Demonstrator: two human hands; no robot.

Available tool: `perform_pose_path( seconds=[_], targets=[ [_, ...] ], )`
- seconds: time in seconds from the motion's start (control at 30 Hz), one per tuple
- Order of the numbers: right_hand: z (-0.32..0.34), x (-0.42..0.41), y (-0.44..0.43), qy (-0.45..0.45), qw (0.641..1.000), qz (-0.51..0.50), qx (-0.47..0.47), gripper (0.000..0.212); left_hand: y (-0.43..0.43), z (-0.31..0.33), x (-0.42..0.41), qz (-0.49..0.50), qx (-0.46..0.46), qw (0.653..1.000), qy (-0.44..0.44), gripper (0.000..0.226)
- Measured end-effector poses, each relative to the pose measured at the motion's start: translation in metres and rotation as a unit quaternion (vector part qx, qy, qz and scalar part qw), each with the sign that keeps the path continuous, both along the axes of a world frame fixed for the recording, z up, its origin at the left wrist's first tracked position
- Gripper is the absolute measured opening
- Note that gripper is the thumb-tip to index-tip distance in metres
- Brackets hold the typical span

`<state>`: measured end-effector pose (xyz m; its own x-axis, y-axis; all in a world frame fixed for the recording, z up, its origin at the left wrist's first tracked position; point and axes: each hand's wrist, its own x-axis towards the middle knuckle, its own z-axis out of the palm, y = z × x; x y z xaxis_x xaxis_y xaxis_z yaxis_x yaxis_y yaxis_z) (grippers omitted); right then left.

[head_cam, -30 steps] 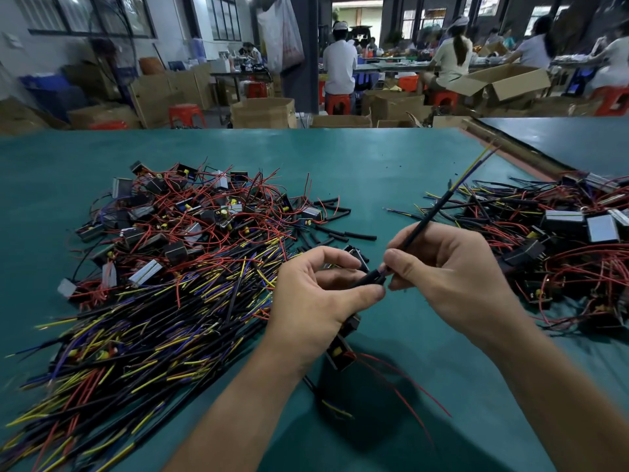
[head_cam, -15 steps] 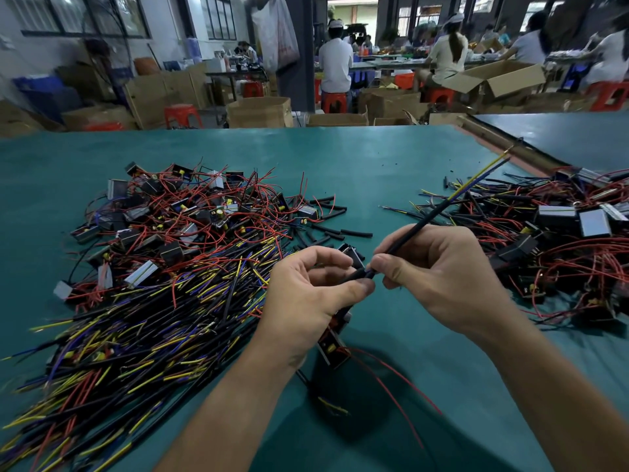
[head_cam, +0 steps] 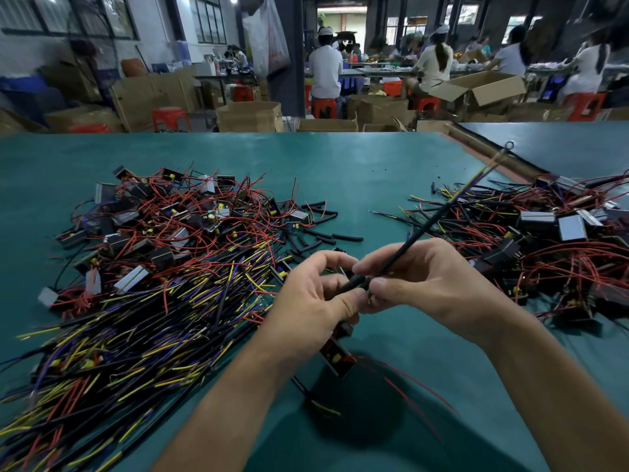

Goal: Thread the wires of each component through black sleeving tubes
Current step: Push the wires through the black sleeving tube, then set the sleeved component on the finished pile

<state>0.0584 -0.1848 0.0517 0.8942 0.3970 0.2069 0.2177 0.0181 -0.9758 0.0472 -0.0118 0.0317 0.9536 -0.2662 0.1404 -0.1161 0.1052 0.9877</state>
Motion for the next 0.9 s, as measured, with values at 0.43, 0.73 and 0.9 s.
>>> perform_pose_path(
  seconds=[0.43,0.73,0.9],
  targets=[
    [-0.002,0.010,0.001,-0.028,0.988,-0.151,0.005,0.012,0.002,-0.008,0.009,0.176,-0.007,0.984,-0.017,0.018],
    [0.100,0.062,-0.066,-0.220,0.721,-0.473,-0.456,0.017,0.004,-0.009,0.014,0.210,-0.021,0.977,-0.011,0.024],
    [0.078,0.115,-0.079,-0.087,0.611,-0.417,-0.667,0.004,0.004,-0.014,0.015,0.180,0.011,0.984,-0.001,0.033]
  ],
)
